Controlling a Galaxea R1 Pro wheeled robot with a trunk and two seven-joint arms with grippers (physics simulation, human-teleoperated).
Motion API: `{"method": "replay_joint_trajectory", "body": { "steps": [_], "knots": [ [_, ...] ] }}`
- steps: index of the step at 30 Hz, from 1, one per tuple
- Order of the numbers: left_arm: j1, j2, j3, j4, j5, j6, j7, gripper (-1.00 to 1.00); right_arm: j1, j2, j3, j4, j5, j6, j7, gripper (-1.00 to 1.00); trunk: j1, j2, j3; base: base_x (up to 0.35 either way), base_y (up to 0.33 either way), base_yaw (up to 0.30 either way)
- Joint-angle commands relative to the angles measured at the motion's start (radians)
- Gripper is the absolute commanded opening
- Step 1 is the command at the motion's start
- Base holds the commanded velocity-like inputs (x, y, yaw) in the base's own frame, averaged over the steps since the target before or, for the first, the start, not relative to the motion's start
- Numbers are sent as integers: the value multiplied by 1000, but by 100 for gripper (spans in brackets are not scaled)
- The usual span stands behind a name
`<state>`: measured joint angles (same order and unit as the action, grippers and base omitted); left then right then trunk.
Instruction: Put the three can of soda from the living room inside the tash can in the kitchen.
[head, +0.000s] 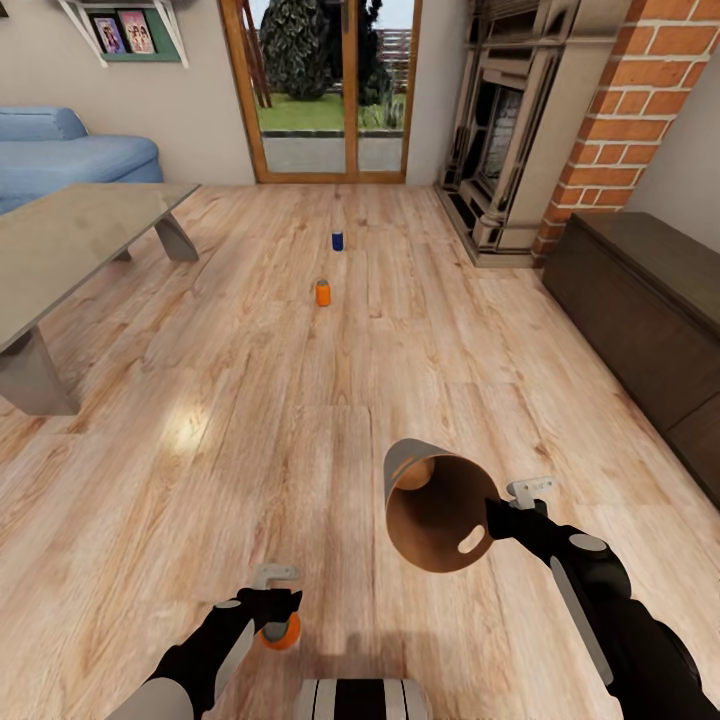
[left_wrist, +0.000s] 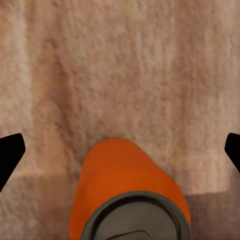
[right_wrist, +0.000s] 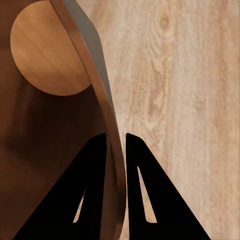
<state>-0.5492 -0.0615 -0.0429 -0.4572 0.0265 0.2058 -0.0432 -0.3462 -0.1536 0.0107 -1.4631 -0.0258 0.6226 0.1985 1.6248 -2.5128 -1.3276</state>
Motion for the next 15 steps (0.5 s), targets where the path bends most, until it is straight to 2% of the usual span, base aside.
{"method": "replay_joint_trajectory", "body": {
  "steps": [1,15],
  "knots": [
    [0,0,0,-1,1,-3,1,100,0,0,1,-1,-8,1,4,-100,0,0,0,-94,0,0],
    [0,0,0,-1,1,-12,2,100,0,1,2,0,-5,0,4,-100,0,0,0,-68,0,0]
  ]
}}
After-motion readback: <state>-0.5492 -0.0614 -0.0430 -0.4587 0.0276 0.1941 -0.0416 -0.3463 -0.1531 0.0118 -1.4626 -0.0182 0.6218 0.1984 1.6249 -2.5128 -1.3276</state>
